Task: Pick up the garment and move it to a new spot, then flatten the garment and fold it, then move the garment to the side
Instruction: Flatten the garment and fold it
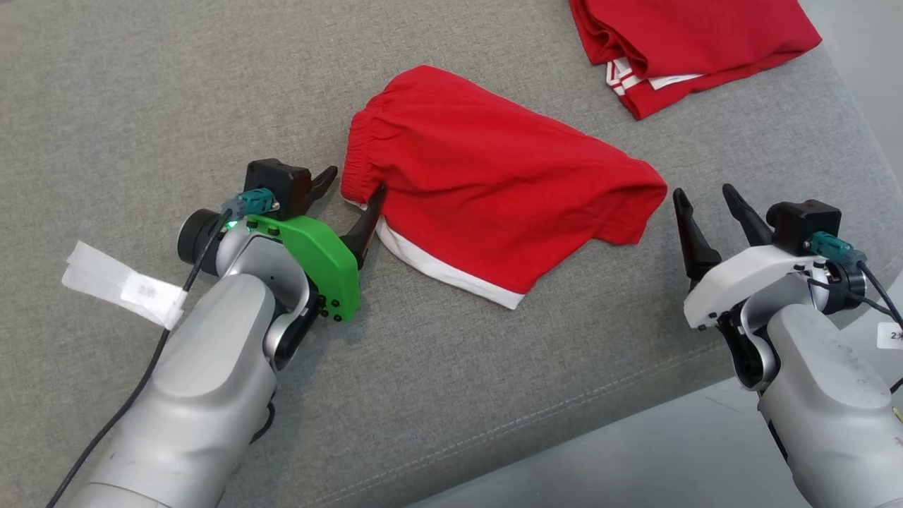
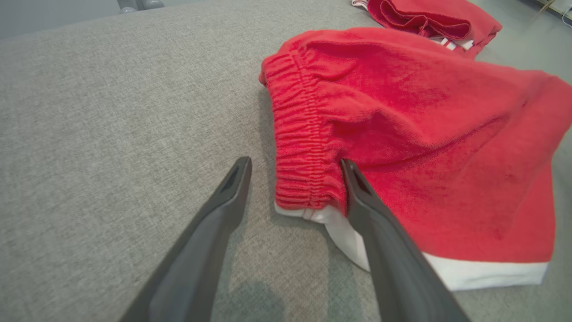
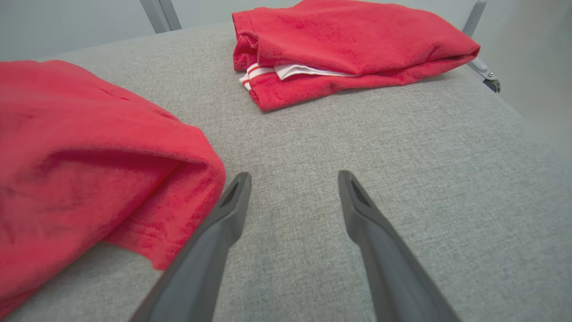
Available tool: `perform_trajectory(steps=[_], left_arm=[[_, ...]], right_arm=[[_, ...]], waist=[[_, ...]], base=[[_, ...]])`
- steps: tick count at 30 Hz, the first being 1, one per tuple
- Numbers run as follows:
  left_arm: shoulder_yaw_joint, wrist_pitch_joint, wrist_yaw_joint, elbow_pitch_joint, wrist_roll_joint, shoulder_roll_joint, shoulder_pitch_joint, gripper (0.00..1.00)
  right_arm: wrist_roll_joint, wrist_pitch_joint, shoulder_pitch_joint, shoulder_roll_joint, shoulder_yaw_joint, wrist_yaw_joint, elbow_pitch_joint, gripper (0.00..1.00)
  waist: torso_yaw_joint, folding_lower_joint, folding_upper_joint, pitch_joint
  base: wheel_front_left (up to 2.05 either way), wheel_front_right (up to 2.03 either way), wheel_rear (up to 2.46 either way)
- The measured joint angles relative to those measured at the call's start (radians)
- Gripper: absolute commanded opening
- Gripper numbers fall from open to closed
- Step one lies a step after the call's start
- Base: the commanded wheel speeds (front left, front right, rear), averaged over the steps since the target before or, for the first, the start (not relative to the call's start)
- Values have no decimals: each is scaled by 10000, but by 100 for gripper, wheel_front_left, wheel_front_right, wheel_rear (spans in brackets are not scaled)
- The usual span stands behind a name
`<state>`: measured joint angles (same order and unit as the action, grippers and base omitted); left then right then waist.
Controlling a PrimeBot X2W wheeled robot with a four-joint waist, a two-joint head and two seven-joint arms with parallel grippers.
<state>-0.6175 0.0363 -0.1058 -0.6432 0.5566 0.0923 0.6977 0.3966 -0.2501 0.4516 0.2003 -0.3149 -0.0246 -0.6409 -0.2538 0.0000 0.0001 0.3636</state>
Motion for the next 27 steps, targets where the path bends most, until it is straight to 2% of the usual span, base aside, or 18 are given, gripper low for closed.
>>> perform_trajectory(steps=[1,3,4,5,12,15,18,23,27], left_arm=[[-59,12,-13,-15,-88,71,48,95],[-257,125,-50,-12,-251,201,99,45],[-322,207,-88,4,-261,203,102,30],[-378,284,-94,29,-263,203,102,0],[-690,1051,-176,564,-391,69,117,0],[-221,1524,-176,888,-104,-27,158,0],[545,1856,-150,1091,349,-65,222,0],[1889,1946,654,1049,755,500,191,0],[2855,1958,1099,848,1313,1022,-225,0]], right_arm=[[8,-2,-1,-10,25,0,19,100],[8,-2,-1,-23,92,0,121,100],[6,-4,-1,-35,123,2,178,100],[6,-4,-1,-46,151,2,221,100],[6,-15,-107,-46,426,8,420,100],[6,-15,-244,-105,410,-58,454,100],[2,-15,-427,-150,222,-293,462,100],[-211,-15,-567,-322,-303,-556,454,100],[-464,-15,-570,-470,-918,-736,433,100]], waist=[[-10,0,0,19],[-8,0,0,33],[-1,0,0,34],[8,0,0,34],[208,0,0,-61],[350,0,0,-136],[510,0,0,-227],[808,0,0,-415],[1062,0,0,-554]], base=[[0,0,0],[0,0,0],[0,0,0],[0,0,0],[0,0,0],[0,0,0],[0,0,0],[0,0,0],[0,0,0]])
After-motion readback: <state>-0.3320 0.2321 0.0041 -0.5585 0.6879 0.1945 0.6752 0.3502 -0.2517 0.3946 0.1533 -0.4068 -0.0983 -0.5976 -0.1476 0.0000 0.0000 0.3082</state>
